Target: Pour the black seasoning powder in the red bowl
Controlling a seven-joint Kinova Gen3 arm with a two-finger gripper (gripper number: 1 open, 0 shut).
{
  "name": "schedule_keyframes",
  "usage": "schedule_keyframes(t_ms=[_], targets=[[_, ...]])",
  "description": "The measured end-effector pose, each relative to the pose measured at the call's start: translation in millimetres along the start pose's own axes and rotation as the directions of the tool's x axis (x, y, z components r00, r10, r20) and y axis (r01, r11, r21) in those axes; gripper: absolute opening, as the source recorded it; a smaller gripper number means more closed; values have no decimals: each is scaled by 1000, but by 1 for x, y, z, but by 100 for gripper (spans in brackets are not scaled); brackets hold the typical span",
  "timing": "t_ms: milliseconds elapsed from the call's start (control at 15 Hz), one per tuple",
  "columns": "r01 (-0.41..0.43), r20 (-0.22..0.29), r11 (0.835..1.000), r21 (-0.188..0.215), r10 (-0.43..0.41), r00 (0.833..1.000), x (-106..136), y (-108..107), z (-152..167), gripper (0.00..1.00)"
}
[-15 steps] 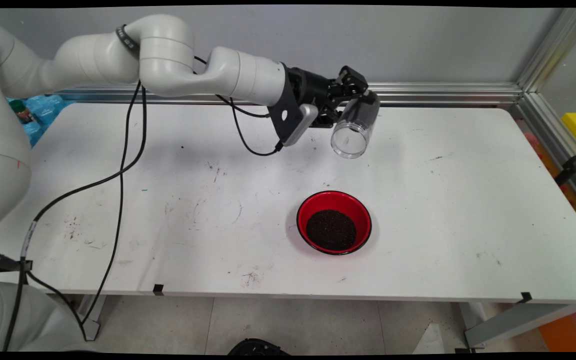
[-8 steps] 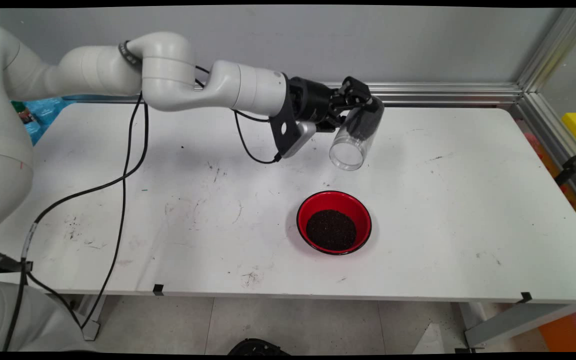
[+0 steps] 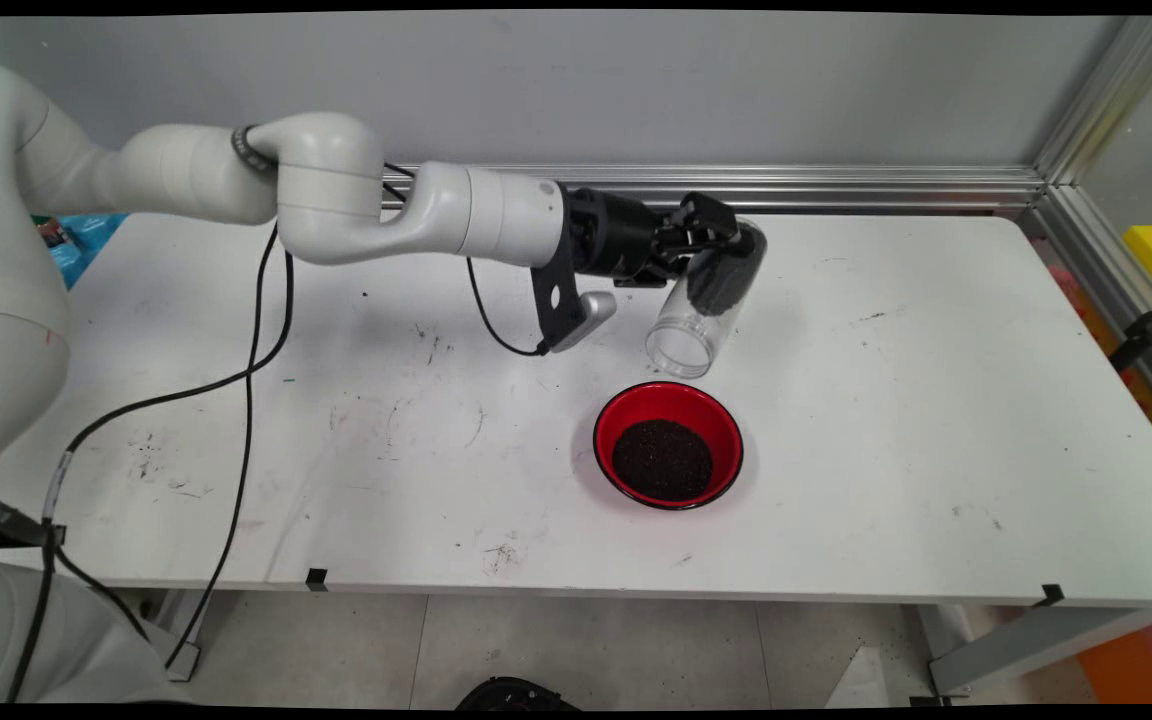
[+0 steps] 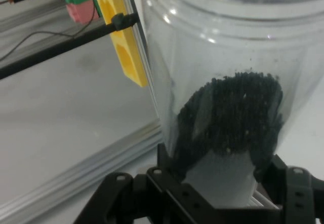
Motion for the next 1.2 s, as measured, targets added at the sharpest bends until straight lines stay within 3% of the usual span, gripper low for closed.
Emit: schedule_keyframes(t_ms=[667, 1200], targets=[[-140, 5, 989, 46, 140, 990, 13, 17, 3, 0], [-245, 37, 964, 107, 242, 969, 17, 10, 10, 0]])
